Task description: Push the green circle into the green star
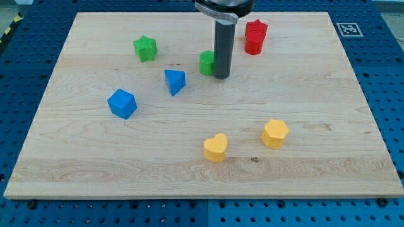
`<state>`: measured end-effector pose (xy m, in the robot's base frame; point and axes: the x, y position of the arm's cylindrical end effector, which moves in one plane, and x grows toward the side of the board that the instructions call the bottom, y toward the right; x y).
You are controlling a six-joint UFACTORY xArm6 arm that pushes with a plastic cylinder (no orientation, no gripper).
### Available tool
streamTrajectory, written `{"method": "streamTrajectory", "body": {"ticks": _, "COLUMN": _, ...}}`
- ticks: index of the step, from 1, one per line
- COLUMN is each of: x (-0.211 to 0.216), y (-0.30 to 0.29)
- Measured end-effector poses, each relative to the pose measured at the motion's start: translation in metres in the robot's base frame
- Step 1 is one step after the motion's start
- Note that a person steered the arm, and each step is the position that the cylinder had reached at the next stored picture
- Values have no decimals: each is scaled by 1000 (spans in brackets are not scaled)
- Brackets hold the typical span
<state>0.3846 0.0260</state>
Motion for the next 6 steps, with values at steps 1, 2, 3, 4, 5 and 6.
{"method": "streamTrajectory", "body": {"ticks": 1, "x": -20, "y": -18}}
{"method": "streamTrajectory", "body": {"ticks": 2, "x": -20, "y": 8}}
{"method": "streamTrajectory", "body": {"ticks": 3, "x": -33, "y": 13}}
{"method": "streamTrajectory", "body": {"ticks": 4, "x": -46, "y": -23}}
{"method": "streamTrajectory", "body": {"ticks": 5, "x": -58, "y": -43}}
{"method": "streamTrajectory", "body": {"ticks": 6, "x": -60, "y": -63}}
